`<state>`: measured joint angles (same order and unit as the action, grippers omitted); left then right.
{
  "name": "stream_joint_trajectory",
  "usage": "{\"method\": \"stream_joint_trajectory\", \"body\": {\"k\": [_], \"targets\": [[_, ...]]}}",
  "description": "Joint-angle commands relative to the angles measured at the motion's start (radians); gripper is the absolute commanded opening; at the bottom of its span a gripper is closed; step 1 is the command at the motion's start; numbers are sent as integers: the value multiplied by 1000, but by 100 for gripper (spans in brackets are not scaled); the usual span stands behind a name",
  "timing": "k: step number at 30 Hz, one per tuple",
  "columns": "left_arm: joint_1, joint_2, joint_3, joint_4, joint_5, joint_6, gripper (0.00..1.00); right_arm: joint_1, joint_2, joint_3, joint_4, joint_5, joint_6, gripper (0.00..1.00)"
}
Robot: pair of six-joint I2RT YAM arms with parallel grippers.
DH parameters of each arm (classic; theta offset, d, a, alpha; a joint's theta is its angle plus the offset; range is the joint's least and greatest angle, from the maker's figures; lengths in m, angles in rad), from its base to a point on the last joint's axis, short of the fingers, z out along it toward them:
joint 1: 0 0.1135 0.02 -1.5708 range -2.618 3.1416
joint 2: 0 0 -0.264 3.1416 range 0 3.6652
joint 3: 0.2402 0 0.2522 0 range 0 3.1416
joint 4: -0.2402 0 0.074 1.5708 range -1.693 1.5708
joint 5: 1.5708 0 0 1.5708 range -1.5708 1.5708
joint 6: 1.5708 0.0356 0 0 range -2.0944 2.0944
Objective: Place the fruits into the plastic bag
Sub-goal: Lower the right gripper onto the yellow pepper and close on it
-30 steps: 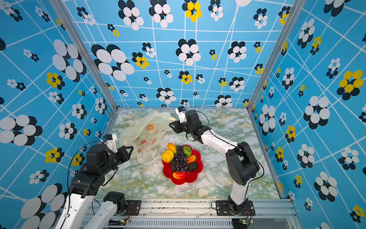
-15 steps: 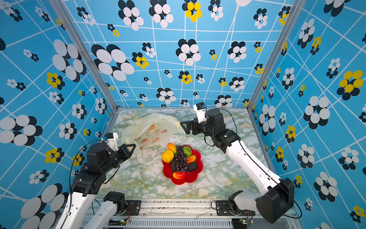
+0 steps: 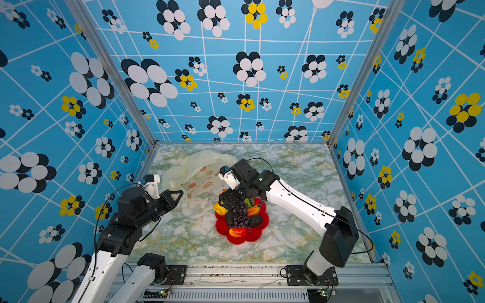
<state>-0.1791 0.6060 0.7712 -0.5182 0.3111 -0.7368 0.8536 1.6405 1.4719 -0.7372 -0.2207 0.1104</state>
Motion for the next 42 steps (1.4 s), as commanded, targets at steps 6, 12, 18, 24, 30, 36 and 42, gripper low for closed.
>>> {"method": "stream_joint_trajectory", "body": {"k": [6,12,18,24,30,36,42], "targets": [[-8,-36,-32,-17,14,12,0,31,169,114,-113,103,-33,90],[-8,-34,-26,-23,19,19,0,32,226,121,-82,96,7,85],[-9,-39,-22,-32,17,23,0,37,253,156,-73,83,22,81],[-8,-38,-21,-32,18,25,0,49,268,160,-73,80,30,76],[-8,-34,-23,-29,20,27,0,64,281,160,-71,83,35,74],[-9,-35,-21,-34,22,28,0,68,300,164,-82,102,34,75],[-8,-38,-21,-37,22,27,0,70,315,176,-95,125,37,76]]}}
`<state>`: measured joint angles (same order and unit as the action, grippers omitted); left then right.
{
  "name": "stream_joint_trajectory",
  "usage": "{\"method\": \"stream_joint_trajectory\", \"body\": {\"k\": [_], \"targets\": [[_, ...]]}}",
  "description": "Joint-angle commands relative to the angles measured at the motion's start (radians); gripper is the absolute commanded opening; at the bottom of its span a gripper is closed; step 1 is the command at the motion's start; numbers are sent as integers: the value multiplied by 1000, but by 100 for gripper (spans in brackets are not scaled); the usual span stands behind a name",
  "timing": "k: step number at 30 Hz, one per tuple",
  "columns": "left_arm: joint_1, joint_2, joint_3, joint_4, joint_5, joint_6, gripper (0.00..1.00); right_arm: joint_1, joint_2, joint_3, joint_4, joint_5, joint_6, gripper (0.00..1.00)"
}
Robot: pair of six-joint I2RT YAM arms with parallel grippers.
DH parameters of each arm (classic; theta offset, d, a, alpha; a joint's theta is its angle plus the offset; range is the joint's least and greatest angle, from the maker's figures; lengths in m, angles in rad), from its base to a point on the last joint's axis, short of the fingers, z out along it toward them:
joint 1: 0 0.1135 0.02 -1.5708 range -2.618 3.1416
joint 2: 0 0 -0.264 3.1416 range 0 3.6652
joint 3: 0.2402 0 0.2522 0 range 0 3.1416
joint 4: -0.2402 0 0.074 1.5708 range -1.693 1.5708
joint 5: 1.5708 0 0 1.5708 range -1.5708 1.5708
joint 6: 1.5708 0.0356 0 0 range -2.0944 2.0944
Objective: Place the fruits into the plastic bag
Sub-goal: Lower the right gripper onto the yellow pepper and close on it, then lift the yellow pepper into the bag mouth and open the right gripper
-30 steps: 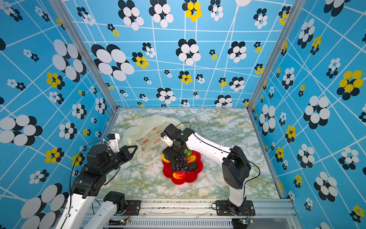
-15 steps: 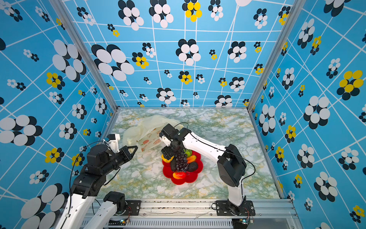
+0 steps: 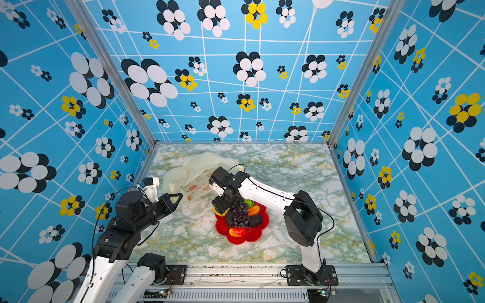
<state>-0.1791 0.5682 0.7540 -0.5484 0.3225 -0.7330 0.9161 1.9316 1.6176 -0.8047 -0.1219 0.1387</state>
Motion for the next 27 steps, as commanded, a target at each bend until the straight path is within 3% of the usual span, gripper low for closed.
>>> {"method": "stream_joint_trajectory", "body": {"k": [1,5,11,20,27], "targets": [[-9,-1,-2,-7,10,22,0,9,26,33,-28,27,9,77],[-9,2,1,-7,10,23,0,16,32,33,-22,21,9,79],[-9,3,-1,-5,10,20,0,25,40,34,-17,16,14,74],[-8,2,1,-2,14,10,0,25,-6,7,6,24,27,43],[-8,3,4,0,18,10,0,14,-100,-60,35,24,53,37]]}}
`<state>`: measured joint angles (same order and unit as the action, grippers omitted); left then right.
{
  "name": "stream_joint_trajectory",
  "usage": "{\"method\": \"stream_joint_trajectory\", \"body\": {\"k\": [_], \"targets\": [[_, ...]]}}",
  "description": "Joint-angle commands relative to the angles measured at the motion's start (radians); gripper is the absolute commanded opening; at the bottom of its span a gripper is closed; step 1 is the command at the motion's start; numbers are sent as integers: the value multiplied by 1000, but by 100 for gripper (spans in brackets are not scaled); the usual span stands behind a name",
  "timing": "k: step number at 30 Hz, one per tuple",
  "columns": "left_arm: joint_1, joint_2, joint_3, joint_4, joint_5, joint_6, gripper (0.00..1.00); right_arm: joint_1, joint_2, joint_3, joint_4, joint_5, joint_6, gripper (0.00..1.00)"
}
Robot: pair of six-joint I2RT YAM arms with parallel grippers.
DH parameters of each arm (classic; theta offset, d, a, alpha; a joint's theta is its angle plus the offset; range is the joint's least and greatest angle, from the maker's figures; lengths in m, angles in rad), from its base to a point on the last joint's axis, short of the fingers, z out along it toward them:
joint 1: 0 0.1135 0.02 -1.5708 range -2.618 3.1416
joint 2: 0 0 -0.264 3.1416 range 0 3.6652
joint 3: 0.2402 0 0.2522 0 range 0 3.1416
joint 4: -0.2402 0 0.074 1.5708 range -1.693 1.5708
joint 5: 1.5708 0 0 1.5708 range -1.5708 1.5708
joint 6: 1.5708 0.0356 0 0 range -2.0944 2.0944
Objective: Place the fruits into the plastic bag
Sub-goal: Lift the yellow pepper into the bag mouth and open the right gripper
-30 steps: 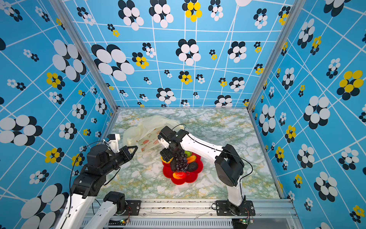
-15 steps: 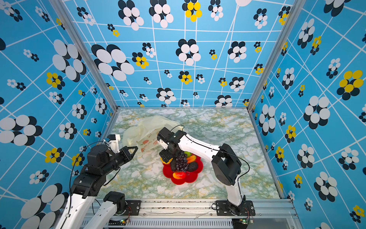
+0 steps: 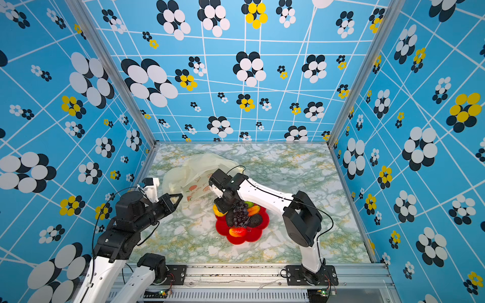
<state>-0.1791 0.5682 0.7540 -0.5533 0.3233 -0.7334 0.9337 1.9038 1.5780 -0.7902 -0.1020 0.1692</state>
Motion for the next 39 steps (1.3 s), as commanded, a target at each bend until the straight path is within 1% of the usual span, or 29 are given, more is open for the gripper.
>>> {"method": "stream_joint_trajectory", "body": {"k": [1,8,11,14,17,21,22,26,32,35,36,38,39], "targets": [[-9,5,5,4,19,12,0,-10,-94,-34,35,-15,35,36],[-15,22,10,16,42,23,0,-75,-259,-112,136,-154,154,32],[-21,29,17,16,46,32,0,-82,-323,-139,212,-177,202,32],[-31,37,27,11,48,44,0,-82,-331,-117,262,-189,235,32],[-41,39,31,9,48,47,0,-82,-275,-69,281,-201,241,32],[-62,36,27,19,39,44,0,-82,-142,32,283,-235,241,32],[-70,36,27,22,37,45,0,-82,-104,78,281,-237,241,32],[-94,38,31,28,26,48,0,-81,9,155,276,-252,246,32],[-134,60,29,97,54,32,0,-81,142,267,282,-261,287,32],[-170,78,25,136,55,21,0,-81,200,326,290,-260,349,37],[-180,83,25,144,48,16,0,-81,215,340,306,-269,377,41],[-193,90,27,152,38,8,0,-79,232,360,353,-292,421,53],[-196,90,28,152,35,5,0,-79,235,368,370,-298,433,62]]}}
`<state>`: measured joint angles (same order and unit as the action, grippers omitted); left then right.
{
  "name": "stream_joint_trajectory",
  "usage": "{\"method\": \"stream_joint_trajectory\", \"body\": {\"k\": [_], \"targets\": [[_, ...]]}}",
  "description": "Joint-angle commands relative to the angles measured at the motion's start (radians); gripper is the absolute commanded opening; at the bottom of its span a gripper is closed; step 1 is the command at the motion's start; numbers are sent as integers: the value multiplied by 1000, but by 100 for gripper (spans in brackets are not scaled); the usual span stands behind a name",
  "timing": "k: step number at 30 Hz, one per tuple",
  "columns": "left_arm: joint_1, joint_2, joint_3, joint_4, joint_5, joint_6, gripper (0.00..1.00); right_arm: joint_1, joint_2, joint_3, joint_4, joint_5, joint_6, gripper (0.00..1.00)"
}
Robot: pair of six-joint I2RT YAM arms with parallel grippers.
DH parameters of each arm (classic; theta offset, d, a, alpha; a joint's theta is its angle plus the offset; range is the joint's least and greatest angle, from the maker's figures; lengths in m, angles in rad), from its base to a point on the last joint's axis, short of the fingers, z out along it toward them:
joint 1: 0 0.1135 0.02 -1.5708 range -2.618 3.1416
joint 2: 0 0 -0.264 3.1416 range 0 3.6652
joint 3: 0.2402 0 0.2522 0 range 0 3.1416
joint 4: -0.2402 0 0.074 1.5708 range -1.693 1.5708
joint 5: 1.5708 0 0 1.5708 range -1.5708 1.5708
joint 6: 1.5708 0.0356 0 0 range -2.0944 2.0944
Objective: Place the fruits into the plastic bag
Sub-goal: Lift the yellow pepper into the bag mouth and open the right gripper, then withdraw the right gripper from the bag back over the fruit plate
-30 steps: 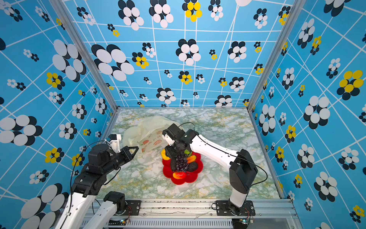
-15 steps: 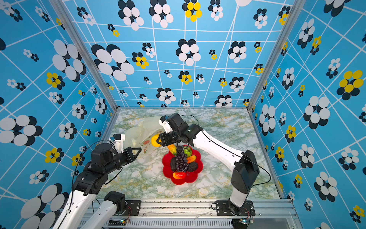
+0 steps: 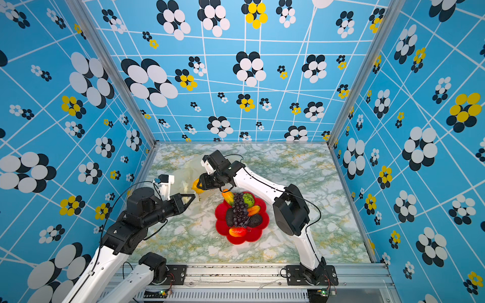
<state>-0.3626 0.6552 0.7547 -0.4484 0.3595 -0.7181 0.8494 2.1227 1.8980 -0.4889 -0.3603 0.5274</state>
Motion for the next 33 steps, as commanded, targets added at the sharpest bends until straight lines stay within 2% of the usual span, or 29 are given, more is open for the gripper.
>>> {"method": "stream_joint_trajectory", "body": {"k": [1,2,4,10,18,22,27,30,33], "targets": [[-13,2,30,45,-6,-13,0,6,15,54,81,-40,81,72],[-13,0,33,41,-11,-13,0,6,11,60,88,-38,83,79],[-13,-5,42,22,-23,-8,0,6,-6,59,95,-42,75,84],[-13,-6,55,-25,-59,18,0,6,-116,-29,107,-46,34,85],[-13,-2,32,10,-63,-17,0,5,-381,-235,155,-27,-20,86],[-15,-15,19,21,-66,-30,0,5,-542,-336,69,93,-112,86],[-15,-38,-9,41,-84,-48,0,6,-732,-428,-123,279,-220,86],[-16,-49,-28,49,-93,-58,0,6,-818,-503,-192,321,-232,86],[-16,-51,-37,57,-105,-66,0,5,-874,-584,-209,298,-263,87]]}}
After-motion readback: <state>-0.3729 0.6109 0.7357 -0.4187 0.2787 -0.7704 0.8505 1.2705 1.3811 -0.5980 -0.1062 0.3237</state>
